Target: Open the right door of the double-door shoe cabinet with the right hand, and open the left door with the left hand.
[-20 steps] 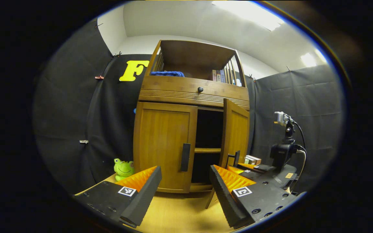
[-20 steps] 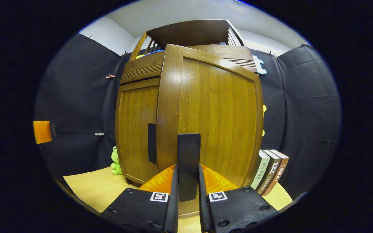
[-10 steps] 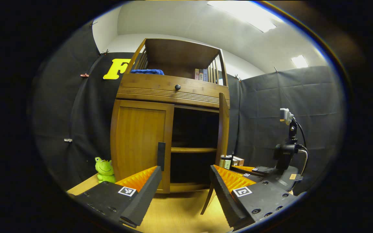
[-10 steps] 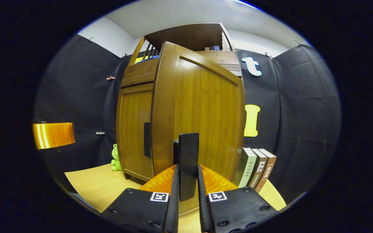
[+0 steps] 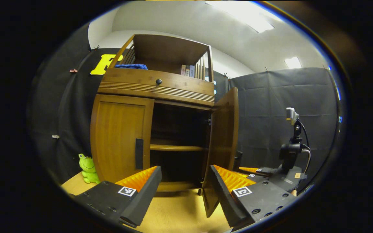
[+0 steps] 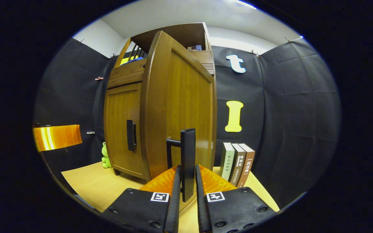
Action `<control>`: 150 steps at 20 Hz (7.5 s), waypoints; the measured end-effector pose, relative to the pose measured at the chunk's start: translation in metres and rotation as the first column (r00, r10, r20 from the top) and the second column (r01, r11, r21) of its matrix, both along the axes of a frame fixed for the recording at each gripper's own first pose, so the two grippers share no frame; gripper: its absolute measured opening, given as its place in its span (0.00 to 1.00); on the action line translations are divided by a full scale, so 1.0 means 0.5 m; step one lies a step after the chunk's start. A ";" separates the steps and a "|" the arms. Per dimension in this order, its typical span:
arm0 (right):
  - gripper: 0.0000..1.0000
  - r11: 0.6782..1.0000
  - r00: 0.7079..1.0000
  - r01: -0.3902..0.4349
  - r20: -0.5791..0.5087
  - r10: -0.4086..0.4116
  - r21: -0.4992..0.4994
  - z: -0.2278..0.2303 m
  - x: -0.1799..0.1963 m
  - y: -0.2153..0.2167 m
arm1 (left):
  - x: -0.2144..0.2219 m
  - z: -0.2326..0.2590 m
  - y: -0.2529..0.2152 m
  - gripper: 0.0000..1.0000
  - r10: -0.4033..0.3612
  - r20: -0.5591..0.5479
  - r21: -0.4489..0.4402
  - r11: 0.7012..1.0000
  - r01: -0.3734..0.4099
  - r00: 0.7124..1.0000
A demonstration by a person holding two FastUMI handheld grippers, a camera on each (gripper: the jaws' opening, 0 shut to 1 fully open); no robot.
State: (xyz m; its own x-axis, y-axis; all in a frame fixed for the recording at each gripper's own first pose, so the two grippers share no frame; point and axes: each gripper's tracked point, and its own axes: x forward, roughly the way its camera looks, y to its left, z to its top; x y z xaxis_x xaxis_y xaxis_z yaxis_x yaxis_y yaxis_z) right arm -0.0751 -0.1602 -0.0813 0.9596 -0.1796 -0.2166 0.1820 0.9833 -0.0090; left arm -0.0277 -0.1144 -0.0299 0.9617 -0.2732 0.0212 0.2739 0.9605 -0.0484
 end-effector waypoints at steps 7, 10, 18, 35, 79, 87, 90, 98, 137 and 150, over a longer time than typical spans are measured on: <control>0.24 0.992 0.994 0.107 0.041 -0.105 -0.066 0.042 -0.049 -0.105 | 0.025 -0.004 -0.050 0.93 -0.039 -0.007 -0.013 0.999 0.039 0.999; 0.24 0.987 0.991 0.131 0.045 -0.127 -0.092 0.054 -0.069 -0.121 | 0.025 -0.009 -0.068 0.93 -0.055 -0.010 -0.012 0.998 0.055 0.998; 0.18 0.974 0.981 0.189 0.075 -0.181 -0.123 0.096 -0.129 -0.158 | 0.023 -0.012 -0.104 0.93 -0.089 0.001 -0.025 0.996 0.089 0.996; 0.97 0.994 0.989 -0.092 0.108 0.097 -0.053 0.113 -0.078 0.056 | 0.111 -0.066 0.047 0.93 0.095 -0.035 -0.010 0.995 -0.096 0.995; 0.97 0.988 0.980 -0.145 0.134 0.149 -0.044 0.067 0.051 0.088 | 0.435 -0.155 0.293 0.30 0.286 0.002 0.008 0.958 -0.286 0.958; 0.97 0.979 0.971 -0.197 0.125 0.202 -0.056 0.073 0.014 0.160 | 0.307 -0.143 0.350 0.28 0.299 0.005 -0.011 0.954 -0.299 0.954; 0.97 0.975 0.967 -0.213 0.129 0.219 -0.058 0.079 0.007 0.183 | 0.275 -0.140 0.371 0.29 0.307 0.009 -0.019 0.952 -0.307 0.952; 0.97 0.973 0.964 -0.231 0.129 0.232 -0.026 0.077 0.005 0.224 | 0.209 -0.137 0.420 0.26 0.339 0.002 -0.012 0.941 -0.339 0.941; 0.97 0.933 0.929 -0.361 0.091 0.358 0.017 0.047 0.013 0.411 | -0.091 -0.039 0.625 0.05 0.589 0.073 -0.020 0.808 -0.589 0.805; 0.97 0.969 0.962 -0.248 0.114 0.248 -0.018 0.086 -0.045 0.298 | -0.051 -0.003 0.312 0.05 0.278 0.074 0.044 0.959 -0.281 0.958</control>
State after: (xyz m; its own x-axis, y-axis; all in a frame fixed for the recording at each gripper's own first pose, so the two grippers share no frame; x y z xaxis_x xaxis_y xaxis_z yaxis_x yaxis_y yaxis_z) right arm -0.0979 -0.0110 -0.0385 0.9925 0.0664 -0.1025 -0.0674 0.9977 -0.0058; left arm -0.0530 0.0416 -0.0314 0.9967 0.0039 0.0805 -0.0051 0.9999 0.0140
